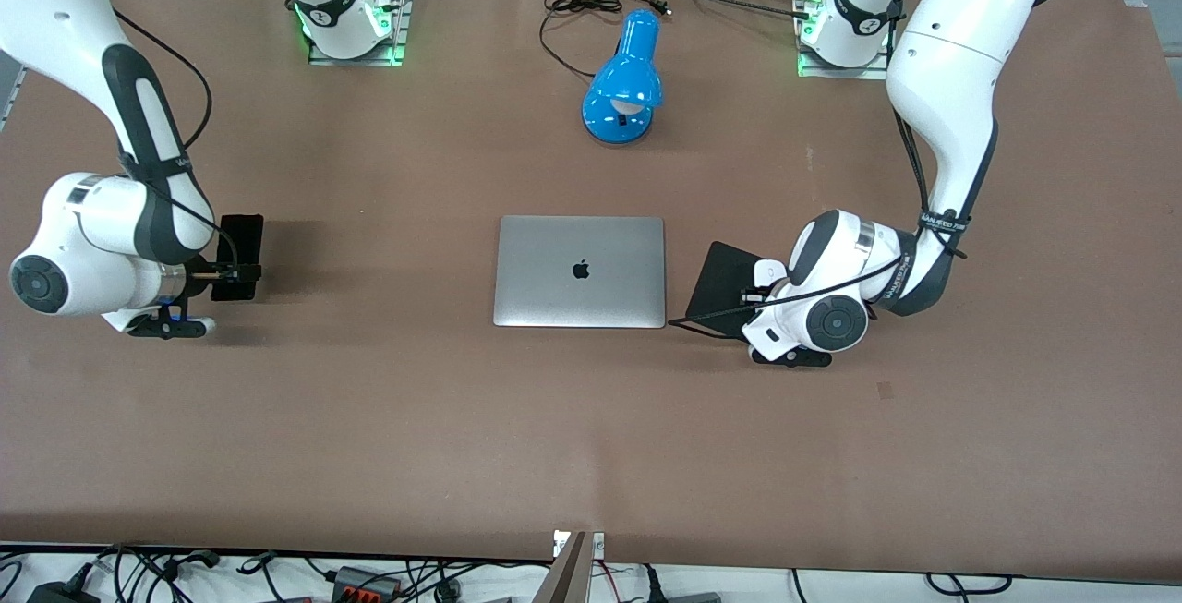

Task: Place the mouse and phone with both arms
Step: 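Carry the phone toward the laptop while the left gripper sets mouse on pad, then lower the phone beside the laptop while the left gripper withdraws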

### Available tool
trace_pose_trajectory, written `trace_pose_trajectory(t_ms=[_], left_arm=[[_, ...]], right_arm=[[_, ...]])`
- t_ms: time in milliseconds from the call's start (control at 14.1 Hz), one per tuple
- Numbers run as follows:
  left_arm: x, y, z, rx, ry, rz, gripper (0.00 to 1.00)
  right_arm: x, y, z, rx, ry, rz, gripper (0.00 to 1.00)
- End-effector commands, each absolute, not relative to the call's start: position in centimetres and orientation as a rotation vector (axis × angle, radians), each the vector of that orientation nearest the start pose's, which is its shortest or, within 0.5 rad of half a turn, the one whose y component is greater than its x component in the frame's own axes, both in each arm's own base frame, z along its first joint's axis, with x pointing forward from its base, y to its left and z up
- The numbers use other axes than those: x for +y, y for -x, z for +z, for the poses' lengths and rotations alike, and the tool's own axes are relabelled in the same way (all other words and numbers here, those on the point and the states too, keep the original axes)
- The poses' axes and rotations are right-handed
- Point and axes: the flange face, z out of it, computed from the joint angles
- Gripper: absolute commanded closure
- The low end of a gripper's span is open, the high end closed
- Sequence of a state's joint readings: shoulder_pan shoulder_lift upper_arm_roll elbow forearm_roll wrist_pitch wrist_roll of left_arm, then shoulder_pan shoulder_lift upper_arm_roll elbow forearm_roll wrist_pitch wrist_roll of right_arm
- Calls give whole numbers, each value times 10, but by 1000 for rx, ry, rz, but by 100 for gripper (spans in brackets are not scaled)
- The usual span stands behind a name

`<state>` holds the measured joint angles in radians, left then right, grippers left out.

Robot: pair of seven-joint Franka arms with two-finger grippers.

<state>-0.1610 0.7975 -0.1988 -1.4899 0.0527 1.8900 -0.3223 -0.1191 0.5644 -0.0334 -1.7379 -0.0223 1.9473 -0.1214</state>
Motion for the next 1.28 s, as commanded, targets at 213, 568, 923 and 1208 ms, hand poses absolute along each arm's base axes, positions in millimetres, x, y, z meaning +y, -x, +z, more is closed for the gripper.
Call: trace_pose_trajectory(t_ms=[213, 568, 923, 1208], left_arm=[[-228, -631, 176, 87, 3053, 611, 0], [-177, -647, 223, -28, 3037, 630, 0], [-79, -652, 377, -153, 3034, 498, 0], [-10, -622, 501, -203, 3075, 361, 0]], right_arm=[[-23, -642, 266, 5, 3088, 487, 78], [84, -643, 254, 33, 3002, 459, 78], [168, -635, 228, -77, 3020, 392, 77], [210, -627, 207, -105, 3039, 351, 77]])
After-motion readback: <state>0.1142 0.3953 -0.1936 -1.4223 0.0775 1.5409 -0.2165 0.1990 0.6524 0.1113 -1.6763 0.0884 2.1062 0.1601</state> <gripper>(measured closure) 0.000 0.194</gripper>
